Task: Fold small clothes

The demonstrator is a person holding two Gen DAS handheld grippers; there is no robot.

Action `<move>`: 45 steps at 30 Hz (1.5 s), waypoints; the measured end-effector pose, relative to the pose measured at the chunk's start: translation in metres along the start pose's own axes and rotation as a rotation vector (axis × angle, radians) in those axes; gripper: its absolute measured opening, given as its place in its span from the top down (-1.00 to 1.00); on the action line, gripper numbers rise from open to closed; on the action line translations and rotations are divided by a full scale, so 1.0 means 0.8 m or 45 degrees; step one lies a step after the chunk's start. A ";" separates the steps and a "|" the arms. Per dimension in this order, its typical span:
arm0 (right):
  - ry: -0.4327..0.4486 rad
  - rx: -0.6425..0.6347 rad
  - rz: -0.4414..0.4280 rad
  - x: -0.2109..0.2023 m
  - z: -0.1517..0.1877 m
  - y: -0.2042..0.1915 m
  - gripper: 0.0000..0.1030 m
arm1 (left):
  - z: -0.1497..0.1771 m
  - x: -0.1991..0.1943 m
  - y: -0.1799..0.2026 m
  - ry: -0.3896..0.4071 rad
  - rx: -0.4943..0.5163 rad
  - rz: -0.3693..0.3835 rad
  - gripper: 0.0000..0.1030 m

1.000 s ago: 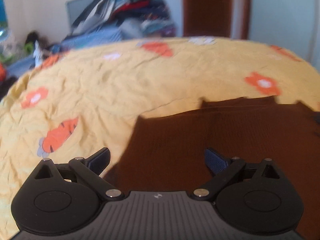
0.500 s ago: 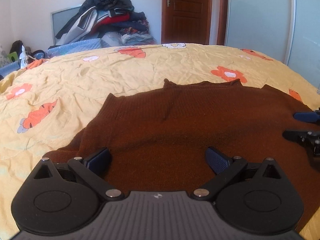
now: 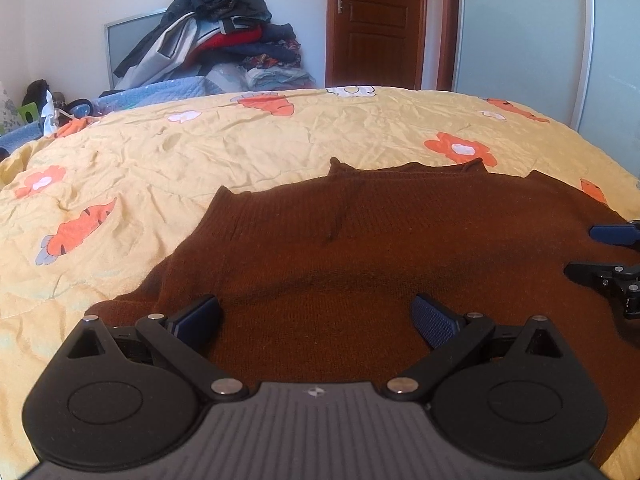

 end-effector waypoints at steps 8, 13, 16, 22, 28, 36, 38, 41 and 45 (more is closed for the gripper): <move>0.001 -0.001 0.013 0.000 0.002 0.000 -0.62 | -0.001 0.000 0.000 0.003 -0.006 0.008 -1.00; 0.002 -0.003 0.017 -0.001 0.003 0.001 -0.63 | -0.001 -0.001 -0.002 0.010 -0.019 0.023 -1.00; 0.002 -0.003 0.018 -0.001 0.002 0.001 -0.63 | -0.001 -0.001 -0.002 0.009 -0.017 0.022 -1.00; 0.001 -0.001 0.012 -0.001 0.002 0.001 -0.64 | 0.000 -0.001 -0.002 0.007 -0.012 0.021 -1.00; 0.010 -0.006 0.005 -0.005 0.001 -0.002 -0.69 | -0.001 -0.002 -0.001 0.003 0.005 -0.020 -1.00; 0.136 0.579 -0.178 -0.150 0.006 0.038 -1.00 | 0.045 -0.131 -0.004 0.014 -0.509 0.037 -1.00; 0.103 0.807 -0.182 -0.179 0.031 0.065 -1.00 | 0.076 -0.151 -0.015 -0.004 -0.675 0.041 -1.00; 0.035 1.012 -0.110 -0.193 0.069 0.096 -1.00 | 0.109 -0.150 -0.036 -0.084 -0.847 0.094 -0.99; -0.078 1.071 -0.107 -0.169 0.090 0.091 -1.00 | 0.105 -0.138 -0.061 -0.100 -0.904 0.106 -1.00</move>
Point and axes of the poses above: each gripper's, at about its wrist camera, not at the fingertips, and x roughly the way its jaws point, y to its right, z to its underside, the point moved 10 cm from there along x, roughly the way its jaws point, and after that the axes turned 10 degrees about x, right-handed, at the moved point
